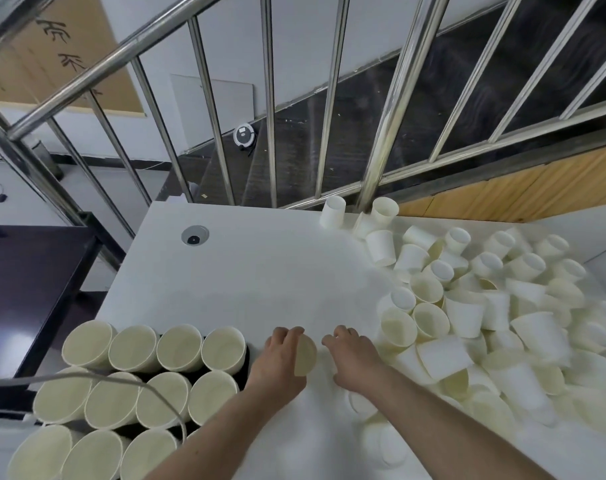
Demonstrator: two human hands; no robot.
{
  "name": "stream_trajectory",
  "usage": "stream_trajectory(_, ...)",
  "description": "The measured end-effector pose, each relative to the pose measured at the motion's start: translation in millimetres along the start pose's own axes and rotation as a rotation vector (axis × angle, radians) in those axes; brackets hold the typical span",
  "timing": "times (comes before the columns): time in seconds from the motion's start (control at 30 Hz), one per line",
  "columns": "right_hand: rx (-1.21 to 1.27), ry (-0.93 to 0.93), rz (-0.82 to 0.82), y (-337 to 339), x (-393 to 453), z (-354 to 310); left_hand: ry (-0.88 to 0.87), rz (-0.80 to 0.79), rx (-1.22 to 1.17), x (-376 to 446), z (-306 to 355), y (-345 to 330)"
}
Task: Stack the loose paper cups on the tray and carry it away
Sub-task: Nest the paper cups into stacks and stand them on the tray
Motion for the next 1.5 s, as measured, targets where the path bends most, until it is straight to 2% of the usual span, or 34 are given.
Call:
stream_trajectory(0.3, 0.283, -0.022, 0.159, 21.6, -7.6, 12.0, -0.002, 0.023, 0.01, 12.2, 3.5, 5.5)
stream_trajectory(0.57, 0.251, -0.033, 0.078, 10.1, -15.1, 9.6, -0.029, -0.015, 0.059, 14.5, 3.2, 4.3)
stream_trajectory(0.83, 0.272, -0.05, 0.151, 14.4, -23.9, 4.2, -0.111, 0.0, 0.066, 13.2, 4.2, 6.5)
stream_trajectory(1.13, 0.326, -0.107, 0.274, 24.0, -67.2, -3.5, -0.179, 0.101, -0.005, -16.9, 19.2, 16.8)
stream_trajectory(1.5, 0.385, -0.076, 0.377, 9.9, -159.1, -40.4, -0.251, 0.343, -0.093, -128.8, 28.3, 27.2)
Point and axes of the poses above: each hand's wrist, its own x-axis towards the middle knuckle, its own y-axis out of the back of the hand, z = x × y, the point moved 1 cm from there along x, towards the middle knuckle, and after that the axes turned 10 degrees about -y, right-handed, at the moved point
